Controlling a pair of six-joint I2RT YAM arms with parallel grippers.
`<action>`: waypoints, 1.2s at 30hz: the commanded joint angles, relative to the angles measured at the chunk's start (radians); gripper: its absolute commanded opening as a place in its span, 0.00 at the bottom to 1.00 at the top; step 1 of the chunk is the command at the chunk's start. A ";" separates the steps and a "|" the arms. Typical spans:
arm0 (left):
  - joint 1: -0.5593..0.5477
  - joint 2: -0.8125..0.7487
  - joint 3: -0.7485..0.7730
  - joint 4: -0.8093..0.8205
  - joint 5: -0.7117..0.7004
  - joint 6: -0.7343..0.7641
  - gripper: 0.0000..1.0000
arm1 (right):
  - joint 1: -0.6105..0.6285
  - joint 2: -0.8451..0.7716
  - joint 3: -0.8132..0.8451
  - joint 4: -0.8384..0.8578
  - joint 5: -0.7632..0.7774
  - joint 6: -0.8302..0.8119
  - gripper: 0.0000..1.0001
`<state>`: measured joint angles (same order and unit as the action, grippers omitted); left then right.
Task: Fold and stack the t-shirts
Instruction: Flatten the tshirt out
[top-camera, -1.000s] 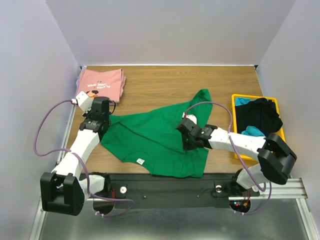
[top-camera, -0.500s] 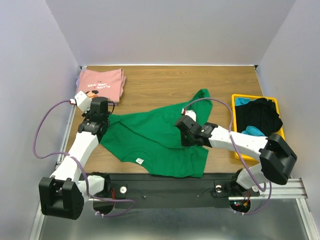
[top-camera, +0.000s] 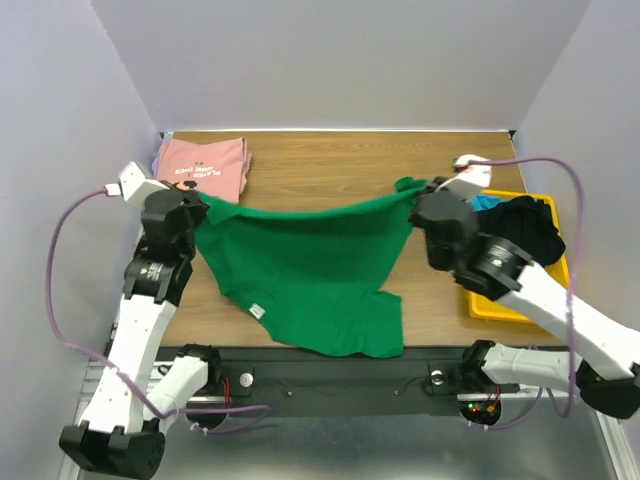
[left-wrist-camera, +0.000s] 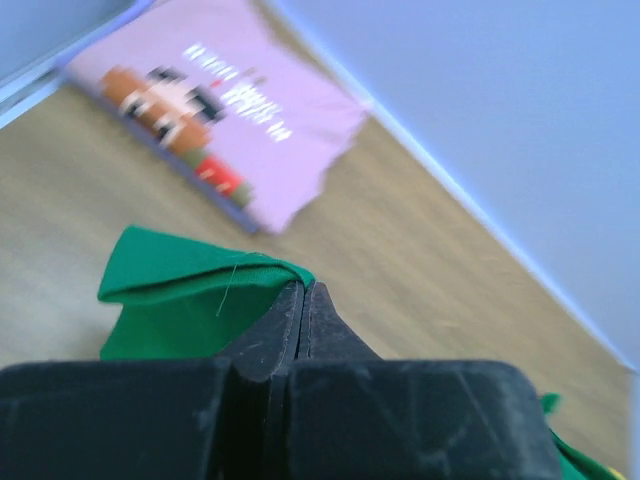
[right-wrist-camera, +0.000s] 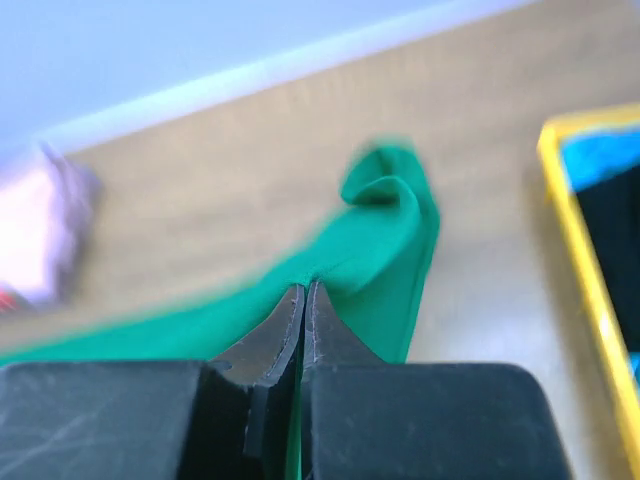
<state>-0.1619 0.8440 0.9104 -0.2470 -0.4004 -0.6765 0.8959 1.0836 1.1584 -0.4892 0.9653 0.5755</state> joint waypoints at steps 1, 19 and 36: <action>-0.010 -0.086 0.209 0.055 0.107 0.055 0.00 | 0.000 -0.118 0.145 0.139 0.103 -0.187 0.00; 0.074 -0.149 0.907 -0.021 0.434 0.129 0.00 | 0.000 -0.241 0.596 0.182 -0.660 -0.358 0.00; 0.311 0.119 0.409 0.426 0.695 0.032 0.00 | -0.026 0.094 0.426 0.212 0.234 -0.457 0.01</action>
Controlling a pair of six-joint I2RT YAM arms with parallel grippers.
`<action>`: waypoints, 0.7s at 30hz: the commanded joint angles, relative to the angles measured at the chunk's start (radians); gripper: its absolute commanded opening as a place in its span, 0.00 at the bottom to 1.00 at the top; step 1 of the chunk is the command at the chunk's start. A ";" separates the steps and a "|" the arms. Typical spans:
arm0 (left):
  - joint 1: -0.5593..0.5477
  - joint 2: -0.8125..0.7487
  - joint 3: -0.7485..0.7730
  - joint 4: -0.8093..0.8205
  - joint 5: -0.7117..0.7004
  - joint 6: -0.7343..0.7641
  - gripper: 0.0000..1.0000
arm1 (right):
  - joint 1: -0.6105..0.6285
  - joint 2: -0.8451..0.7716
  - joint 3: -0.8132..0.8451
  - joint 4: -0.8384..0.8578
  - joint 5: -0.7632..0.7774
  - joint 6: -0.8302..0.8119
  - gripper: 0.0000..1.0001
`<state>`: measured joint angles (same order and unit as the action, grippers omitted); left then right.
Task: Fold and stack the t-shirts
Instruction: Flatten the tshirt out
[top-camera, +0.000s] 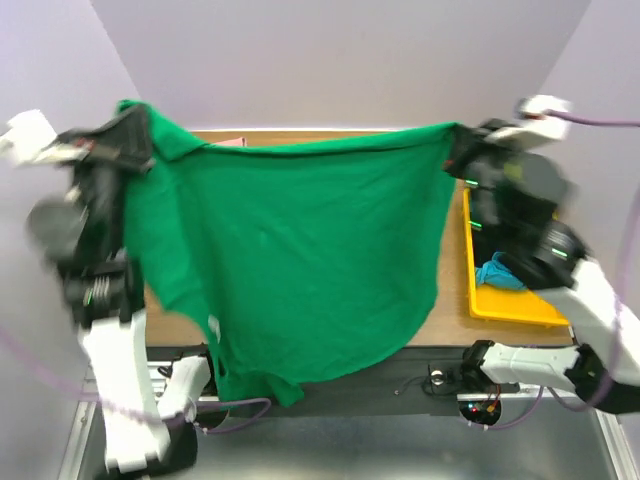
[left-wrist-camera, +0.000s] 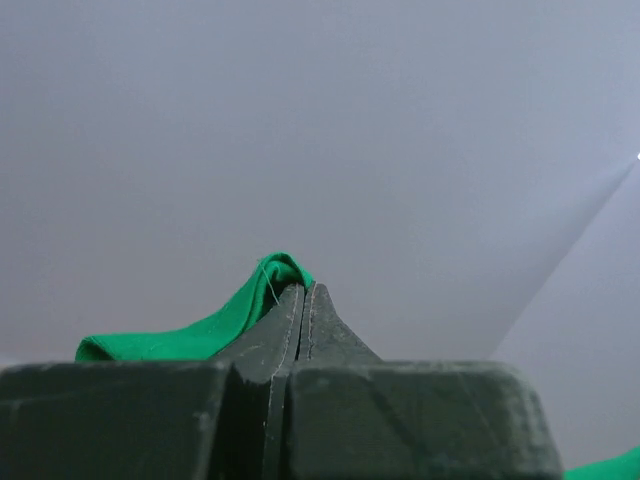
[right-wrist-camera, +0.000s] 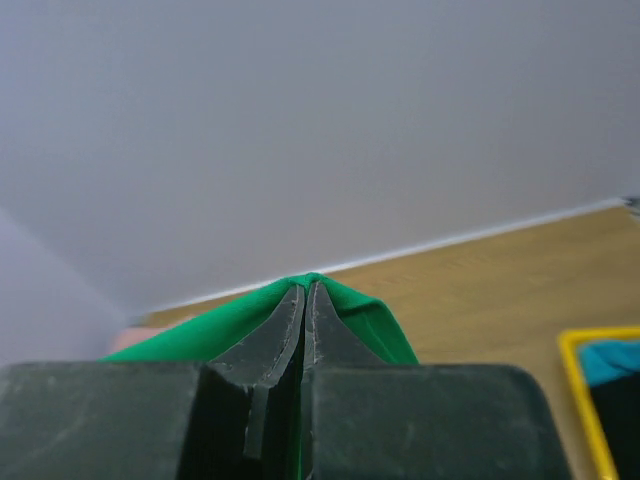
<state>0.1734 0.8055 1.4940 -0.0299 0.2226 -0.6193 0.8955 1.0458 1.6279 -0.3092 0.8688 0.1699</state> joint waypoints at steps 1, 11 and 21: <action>-0.088 0.228 -0.193 0.237 0.046 0.013 0.00 | -0.105 0.158 -0.080 0.033 0.276 -0.014 0.00; -0.279 1.048 0.166 0.120 -0.262 0.207 0.00 | -0.602 0.670 -0.059 0.067 -0.135 0.218 0.00; -0.456 1.421 0.743 -0.088 -0.380 0.337 0.99 | -0.733 0.932 0.159 0.061 -0.372 0.171 1.00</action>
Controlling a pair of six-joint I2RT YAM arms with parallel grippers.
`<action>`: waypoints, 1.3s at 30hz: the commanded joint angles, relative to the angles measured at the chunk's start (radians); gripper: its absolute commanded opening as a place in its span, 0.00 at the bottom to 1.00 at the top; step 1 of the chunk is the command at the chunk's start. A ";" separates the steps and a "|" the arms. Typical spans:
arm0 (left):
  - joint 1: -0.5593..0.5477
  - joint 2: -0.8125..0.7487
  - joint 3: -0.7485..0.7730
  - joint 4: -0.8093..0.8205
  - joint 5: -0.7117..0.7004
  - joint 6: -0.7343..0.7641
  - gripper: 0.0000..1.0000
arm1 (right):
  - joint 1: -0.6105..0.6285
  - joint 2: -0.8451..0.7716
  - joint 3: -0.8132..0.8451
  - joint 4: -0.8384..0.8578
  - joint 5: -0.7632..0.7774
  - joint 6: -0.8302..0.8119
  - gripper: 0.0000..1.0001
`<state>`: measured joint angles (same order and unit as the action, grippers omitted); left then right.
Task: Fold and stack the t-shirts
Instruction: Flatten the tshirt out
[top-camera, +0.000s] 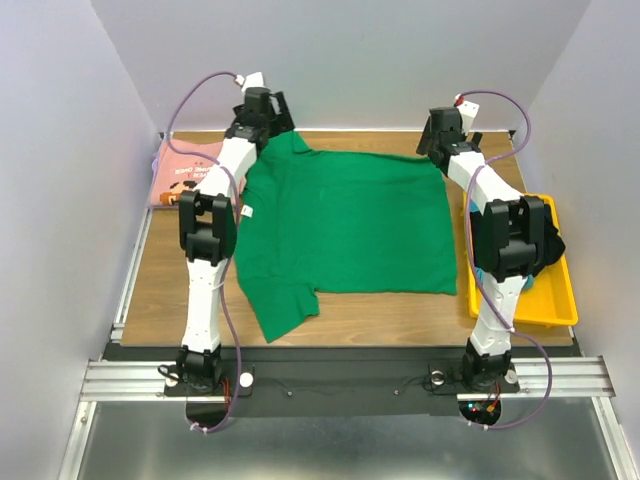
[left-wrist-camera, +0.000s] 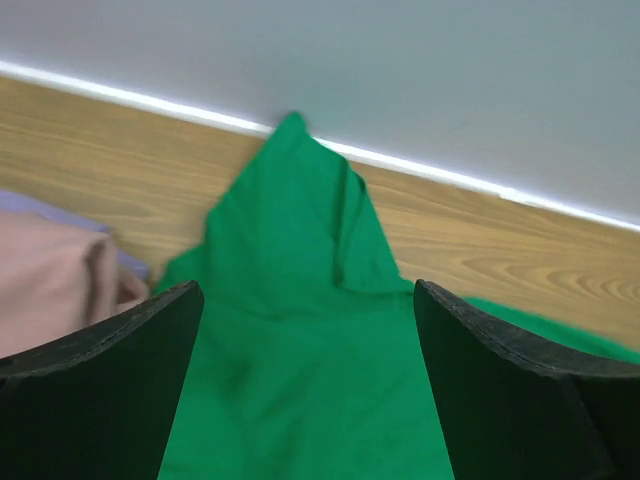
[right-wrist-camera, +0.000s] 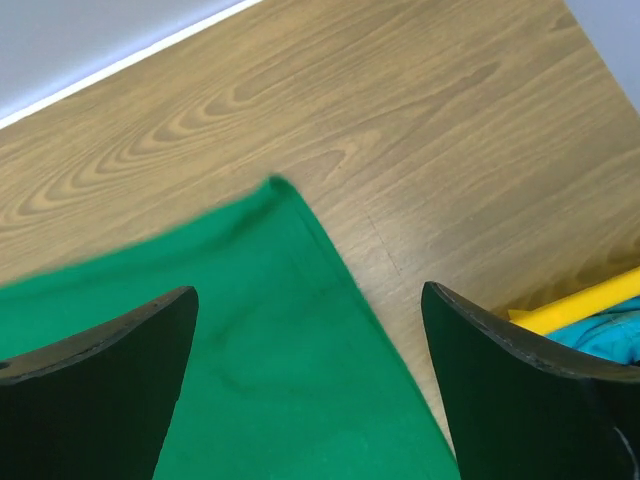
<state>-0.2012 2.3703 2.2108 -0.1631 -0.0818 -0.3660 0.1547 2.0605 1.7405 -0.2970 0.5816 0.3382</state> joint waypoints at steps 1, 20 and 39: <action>-0.089 -0.176 0.007 0.056 -0.094 0.085 0.99 | 0.008 -0.101 0.027 0.048 -0.089 0.007 1.00; -0.225 -1.097 -1.201 0.025 -0.231 -0.327 0.99 | 0.020 -0.744 -0.814 0.048 -0.517 0.220 1.00; -0.458 -1.432 -1.649 -0.470 -0.021 -0.653 0.98 | 0.020 -1.008 -1.089 0.036 -0.552 0.309 1.00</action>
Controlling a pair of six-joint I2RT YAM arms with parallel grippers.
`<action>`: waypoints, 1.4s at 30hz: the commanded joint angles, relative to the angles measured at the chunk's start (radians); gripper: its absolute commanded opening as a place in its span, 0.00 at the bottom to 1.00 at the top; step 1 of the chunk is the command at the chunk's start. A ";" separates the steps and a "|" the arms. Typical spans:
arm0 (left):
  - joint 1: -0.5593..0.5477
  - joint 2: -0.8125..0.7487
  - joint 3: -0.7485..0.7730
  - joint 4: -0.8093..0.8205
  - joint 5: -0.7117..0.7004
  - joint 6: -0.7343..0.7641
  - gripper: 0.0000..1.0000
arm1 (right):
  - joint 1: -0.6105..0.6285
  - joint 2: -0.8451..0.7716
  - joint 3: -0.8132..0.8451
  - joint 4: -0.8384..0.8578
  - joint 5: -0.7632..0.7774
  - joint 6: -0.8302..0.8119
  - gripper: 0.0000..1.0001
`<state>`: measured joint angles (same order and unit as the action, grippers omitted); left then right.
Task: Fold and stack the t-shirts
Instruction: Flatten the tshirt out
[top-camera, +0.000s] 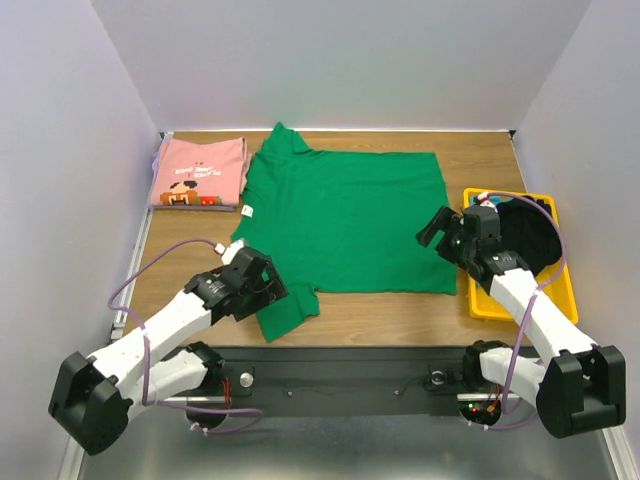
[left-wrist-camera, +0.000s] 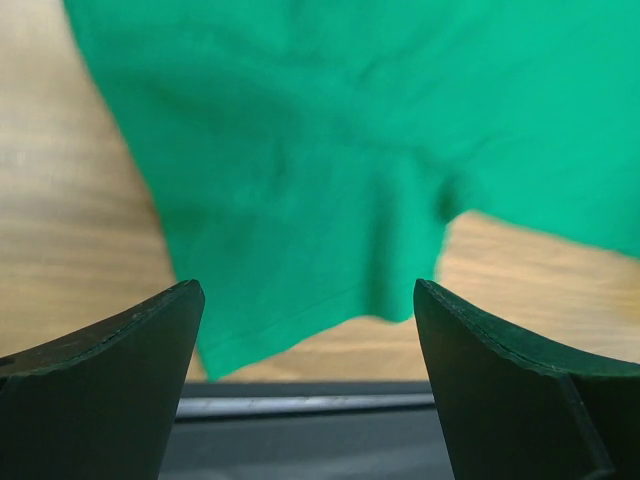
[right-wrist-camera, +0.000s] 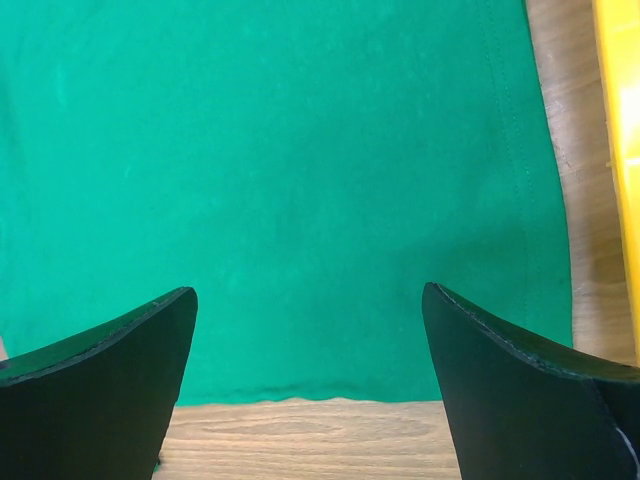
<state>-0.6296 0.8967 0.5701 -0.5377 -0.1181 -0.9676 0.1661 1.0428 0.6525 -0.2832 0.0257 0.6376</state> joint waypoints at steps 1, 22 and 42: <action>-0.033 0.085 -0.009 -0.097 0.043 -0.045 0.97 | 0.010 0.013 -0.001 0.019 0.006 0.010 1.00; -0.088 0.377 0.013 -0.056 0.086 0.007 0.29 | 0.007 0.037 -0.008 0.009 0.115 0.040 1.00; -0.088 0.116 -0.007 -0.028 -0.034 -0.003 0.00 | 0.009 -0.251 -0.140 -0.272 0.108 0.103 1.00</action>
<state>-0.7124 1.0431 0.5816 -0.5667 -0.1139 -0.9535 0.1661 0.8150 0.5312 -0.5133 0.1242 0.7086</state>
